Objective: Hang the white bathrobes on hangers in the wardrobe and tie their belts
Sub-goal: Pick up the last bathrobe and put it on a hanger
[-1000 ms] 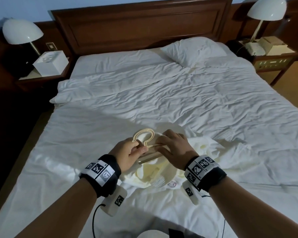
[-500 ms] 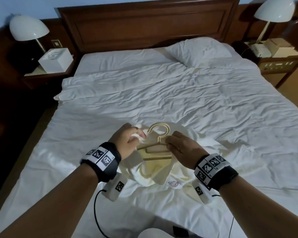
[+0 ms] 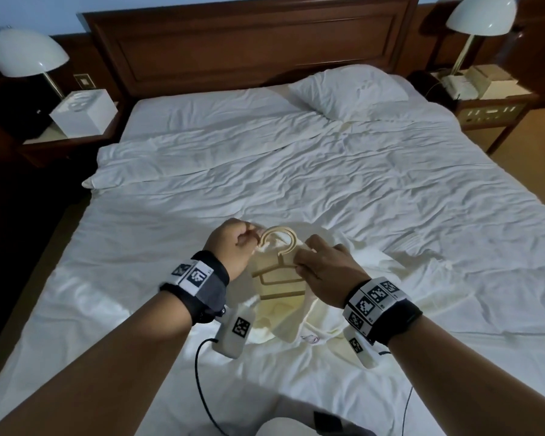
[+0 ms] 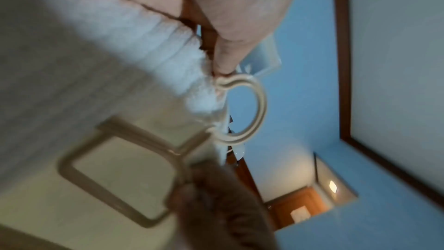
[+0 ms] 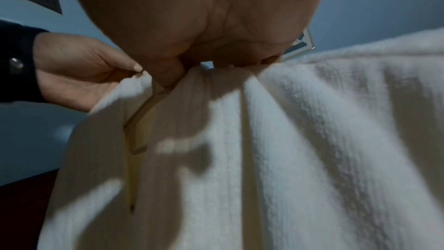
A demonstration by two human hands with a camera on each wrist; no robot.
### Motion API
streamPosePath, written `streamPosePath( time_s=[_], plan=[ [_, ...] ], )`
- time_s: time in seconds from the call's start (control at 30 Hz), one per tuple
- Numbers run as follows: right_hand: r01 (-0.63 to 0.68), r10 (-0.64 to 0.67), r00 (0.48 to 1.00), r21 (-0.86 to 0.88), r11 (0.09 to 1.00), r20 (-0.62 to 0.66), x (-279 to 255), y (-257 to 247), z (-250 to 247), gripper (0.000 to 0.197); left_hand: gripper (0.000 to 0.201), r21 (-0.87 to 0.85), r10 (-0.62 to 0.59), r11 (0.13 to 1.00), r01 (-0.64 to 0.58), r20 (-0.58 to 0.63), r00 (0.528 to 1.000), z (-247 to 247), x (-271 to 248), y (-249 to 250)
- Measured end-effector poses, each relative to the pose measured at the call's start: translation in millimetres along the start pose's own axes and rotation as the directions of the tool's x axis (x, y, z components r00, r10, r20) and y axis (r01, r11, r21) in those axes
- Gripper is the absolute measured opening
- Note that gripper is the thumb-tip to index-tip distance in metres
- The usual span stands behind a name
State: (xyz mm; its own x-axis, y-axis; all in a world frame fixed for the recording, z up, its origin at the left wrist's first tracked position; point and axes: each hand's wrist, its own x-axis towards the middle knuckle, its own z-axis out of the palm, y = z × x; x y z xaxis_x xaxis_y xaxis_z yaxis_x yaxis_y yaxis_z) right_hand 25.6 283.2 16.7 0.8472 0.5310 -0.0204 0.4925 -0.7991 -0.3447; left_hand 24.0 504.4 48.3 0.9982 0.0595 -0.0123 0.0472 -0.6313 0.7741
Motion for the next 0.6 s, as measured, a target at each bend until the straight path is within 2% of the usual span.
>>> streamPosePath(
  time_s=[0.07,0.1,0.17,0.23,0.43,0.6],
  plan=[
    [-0.035,0.035,0.999,-0.015,0.999,0.011,3,-1,6,0.019,0.020,-0.316,-0.192,0.929,0.194,0.039,0.981,3,-1,6],
    [-0.051,0.051,0.999,-0.031,0.998,0.007,5,-3,8,0.019,0.021,-0.463,-0.251,0.851,0.248,0.056,0.966,6,-1,7],
    [-0.091,0.090,0.996,-0.053,0.994,-0.021,9,-6,10,0.020,0.019,-0.637,-0.342,0.707,0.308,0.073,0.937,7,-1,10],
    [-0.134,0.132,0.990,-0.055,0.989,-0.046,14,-7,10,0.020,0.017,-0.707,-0.378,0.628,0.325,0.088,0.922,7,-2,11],
    [-0.193,0.196,0.979,0.058,0.979,-0.048,22,-11,9,0.022,0.011,-0.824,-0.320,0.487,0.290,0.140,0.937,4,-8,1],
    [-0.203,0.211,0.975,0.110,0.973,-0.069,26,-15,10,0.021,0.021,-0.812,-0.339,0.510,0.283,0.114,0.934,2,-5,-2]
  ],
)
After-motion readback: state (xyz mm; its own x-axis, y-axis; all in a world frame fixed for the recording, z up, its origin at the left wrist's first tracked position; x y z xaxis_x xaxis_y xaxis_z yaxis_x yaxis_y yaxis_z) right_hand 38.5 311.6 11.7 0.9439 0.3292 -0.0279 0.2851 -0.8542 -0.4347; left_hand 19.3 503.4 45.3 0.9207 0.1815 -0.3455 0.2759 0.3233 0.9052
